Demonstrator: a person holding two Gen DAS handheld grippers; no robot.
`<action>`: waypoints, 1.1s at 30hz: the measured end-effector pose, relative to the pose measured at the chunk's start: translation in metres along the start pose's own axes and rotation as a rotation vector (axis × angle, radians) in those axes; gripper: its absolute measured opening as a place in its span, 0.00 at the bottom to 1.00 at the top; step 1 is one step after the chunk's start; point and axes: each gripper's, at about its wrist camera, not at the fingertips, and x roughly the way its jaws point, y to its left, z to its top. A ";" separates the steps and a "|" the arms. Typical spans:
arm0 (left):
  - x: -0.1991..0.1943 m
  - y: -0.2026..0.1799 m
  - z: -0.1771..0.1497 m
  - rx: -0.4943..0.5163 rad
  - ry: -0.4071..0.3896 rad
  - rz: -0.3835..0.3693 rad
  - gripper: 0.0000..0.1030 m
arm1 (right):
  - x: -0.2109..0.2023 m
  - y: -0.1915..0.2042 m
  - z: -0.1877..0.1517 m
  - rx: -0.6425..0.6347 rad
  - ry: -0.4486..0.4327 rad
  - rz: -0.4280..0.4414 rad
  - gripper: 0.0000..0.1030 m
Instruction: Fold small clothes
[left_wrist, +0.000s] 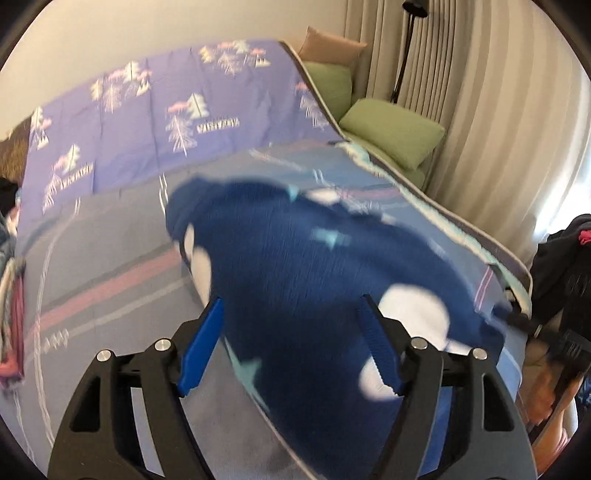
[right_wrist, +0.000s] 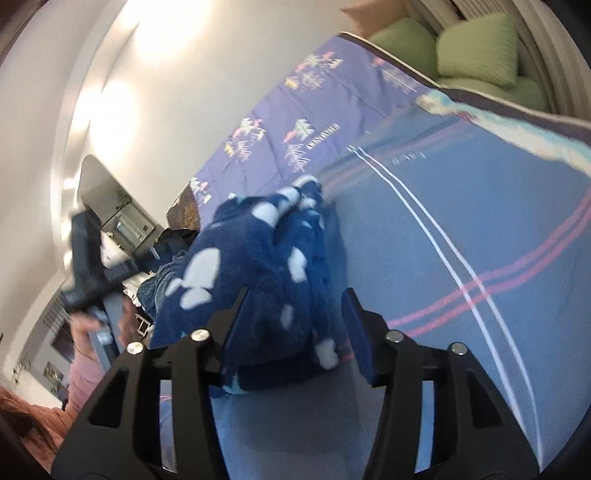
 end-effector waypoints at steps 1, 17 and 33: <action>0.004 0.002 -0.003 -0.012 -0.004 -0.006 0.72 | 0.003 0.005 0.004 -0.015 0.001 0.005 0.41; 0.032 -0.031 -0.023 0.118 -0.062 0.077 0.77 | 0.051 -0.016 -0.012 0.087 0.096 -0.127 0.41; 0.027 -0.017 -0.027 0.075 -0.068 0.019 0.79 | 0.080 0.034 -0.012 -0.152 0.127 -0.179 0.19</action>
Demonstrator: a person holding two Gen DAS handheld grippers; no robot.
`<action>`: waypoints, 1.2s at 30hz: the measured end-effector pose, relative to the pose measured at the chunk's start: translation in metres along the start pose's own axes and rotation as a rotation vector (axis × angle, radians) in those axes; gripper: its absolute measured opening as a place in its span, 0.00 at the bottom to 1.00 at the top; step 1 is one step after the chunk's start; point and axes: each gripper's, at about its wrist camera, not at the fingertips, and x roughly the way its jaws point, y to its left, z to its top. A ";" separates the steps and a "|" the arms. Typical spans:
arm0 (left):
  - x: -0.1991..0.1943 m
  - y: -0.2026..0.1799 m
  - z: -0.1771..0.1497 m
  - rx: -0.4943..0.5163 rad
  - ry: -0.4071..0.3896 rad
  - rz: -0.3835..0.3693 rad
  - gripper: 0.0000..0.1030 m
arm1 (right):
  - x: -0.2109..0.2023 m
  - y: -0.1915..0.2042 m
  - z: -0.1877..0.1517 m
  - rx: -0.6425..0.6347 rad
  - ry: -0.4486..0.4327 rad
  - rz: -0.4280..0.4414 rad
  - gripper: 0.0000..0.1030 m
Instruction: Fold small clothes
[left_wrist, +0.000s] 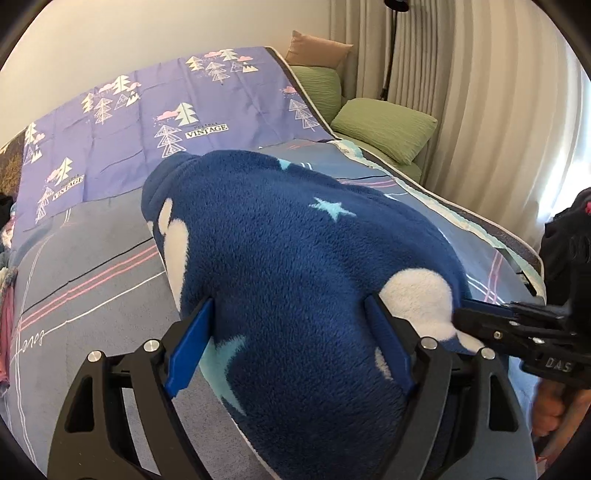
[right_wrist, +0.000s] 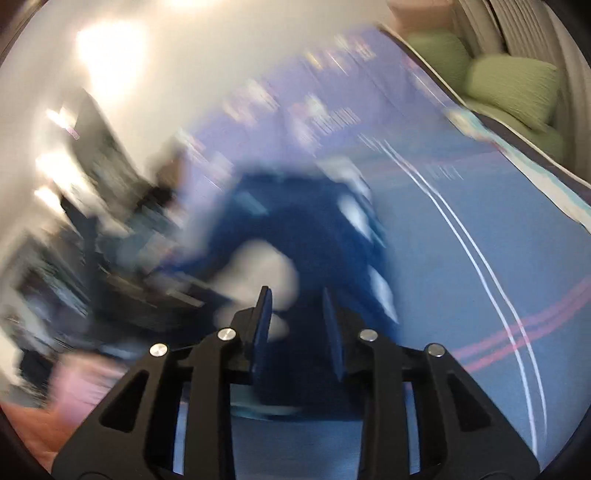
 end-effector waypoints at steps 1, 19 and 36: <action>-0.001 0.001 -0.001 -0.004 -0.003 -0.005 0.80 | -0.002 -0.004 -0.003 0.014 -0.027 0.024 0.19; 0.018 0.058 0.082 -0.041 -0.060 -0.128 0.69 | -0.006 0.044 0.093 -0.155 -0.080 0.062 0.46; 0.062 0.092 0.058 -0.100 -0.026 -0.193 0.73 | 0.072 0.030 0.091 -0.161 0.220 -0.008 0.55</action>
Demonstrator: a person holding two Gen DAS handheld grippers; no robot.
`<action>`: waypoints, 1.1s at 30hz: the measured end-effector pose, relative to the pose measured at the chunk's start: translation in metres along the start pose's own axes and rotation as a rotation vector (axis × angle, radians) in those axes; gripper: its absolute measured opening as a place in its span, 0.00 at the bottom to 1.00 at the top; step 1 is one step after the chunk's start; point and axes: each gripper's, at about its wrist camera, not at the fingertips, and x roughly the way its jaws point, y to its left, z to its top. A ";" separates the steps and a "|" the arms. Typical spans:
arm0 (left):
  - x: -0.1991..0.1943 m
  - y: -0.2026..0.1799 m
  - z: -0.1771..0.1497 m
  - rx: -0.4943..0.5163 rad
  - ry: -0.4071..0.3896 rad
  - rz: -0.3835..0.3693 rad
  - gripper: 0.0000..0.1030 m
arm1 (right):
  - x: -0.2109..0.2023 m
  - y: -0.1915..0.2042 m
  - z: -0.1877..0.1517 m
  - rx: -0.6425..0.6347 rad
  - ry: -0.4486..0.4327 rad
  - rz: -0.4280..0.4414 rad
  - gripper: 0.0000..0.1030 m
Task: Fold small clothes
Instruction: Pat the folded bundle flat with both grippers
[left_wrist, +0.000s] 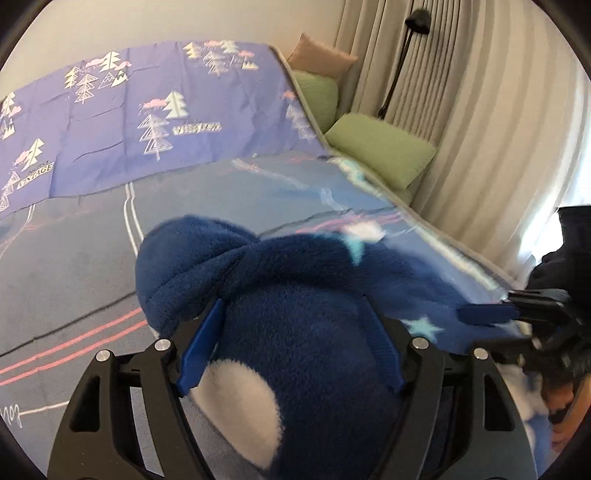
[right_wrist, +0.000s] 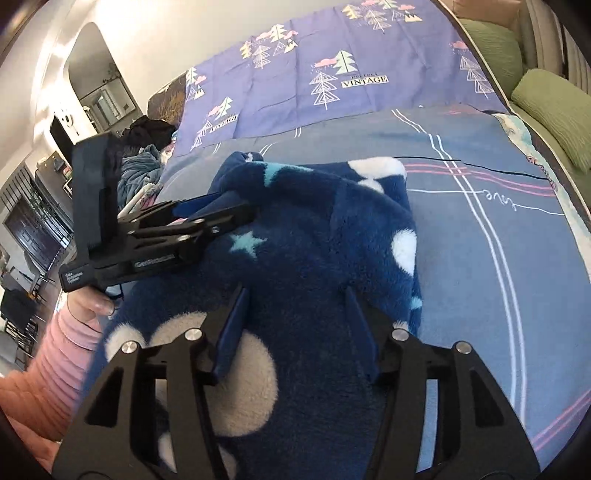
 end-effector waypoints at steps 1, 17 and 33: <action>-0.009 0.003 0.007 -0.009 -0.026 -0.022 0.73 | -0.006 0.000 0.010 0.006 -0.010 -0.001 0.58; 0.085 0.063 0.003 -0.135 0.104 -0.007 0.82 | 0.091 -0.010 0.056 0.006 0.135 -0.074 0.61; -0.058 -0.042 -0.032 0.014 -0.023 -0.130 0.95 | -0.078 0.025 -0.029 -0.025 -0.175 0.024 0.75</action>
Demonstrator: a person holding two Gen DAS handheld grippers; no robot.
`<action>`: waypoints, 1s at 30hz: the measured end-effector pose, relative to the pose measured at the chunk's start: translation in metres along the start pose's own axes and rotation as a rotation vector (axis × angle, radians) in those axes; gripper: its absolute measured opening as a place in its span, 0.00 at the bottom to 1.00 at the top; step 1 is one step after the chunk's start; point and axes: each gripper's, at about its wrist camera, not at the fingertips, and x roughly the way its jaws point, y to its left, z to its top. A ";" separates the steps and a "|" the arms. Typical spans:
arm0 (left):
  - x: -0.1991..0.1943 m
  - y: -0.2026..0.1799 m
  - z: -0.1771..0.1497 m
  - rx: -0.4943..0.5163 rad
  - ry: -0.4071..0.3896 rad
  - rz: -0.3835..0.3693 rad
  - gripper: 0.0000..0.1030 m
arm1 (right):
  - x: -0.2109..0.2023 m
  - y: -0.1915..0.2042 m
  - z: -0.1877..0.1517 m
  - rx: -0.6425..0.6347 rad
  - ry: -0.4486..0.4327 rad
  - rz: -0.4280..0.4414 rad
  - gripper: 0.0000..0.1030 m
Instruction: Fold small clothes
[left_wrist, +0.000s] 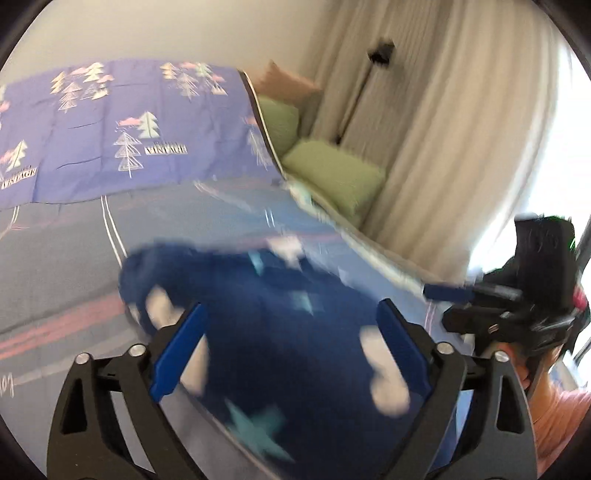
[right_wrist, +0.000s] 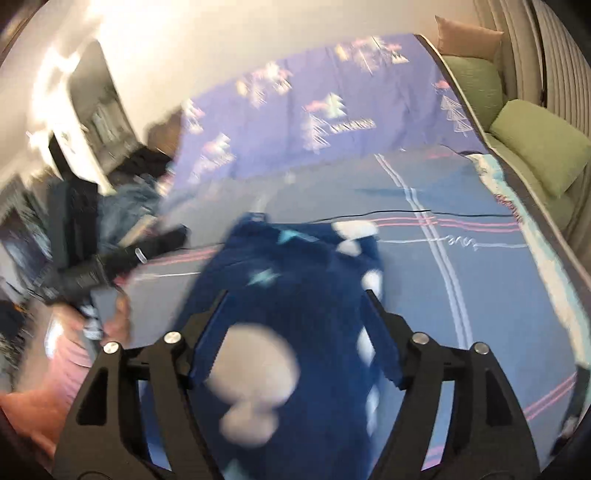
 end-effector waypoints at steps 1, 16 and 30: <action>0.010 -0.004 -0.011 -0.002 0.046 0.019 0.96 | 0.002 -0.002 -0.012 0.012 0.017 0.000 0.79; -0.020 -0.035 -0.061 -0.052 0.018 0.066 0.99 | -0.015 -0.009 -0.071 0.129 0.000 -0.167 0.76; 0.004 -0.029 -0.098 -0.105 0.124 0.059 0.99 | -0.058 -0.017 -0.083 0.111 -0.200 -0.169 0.22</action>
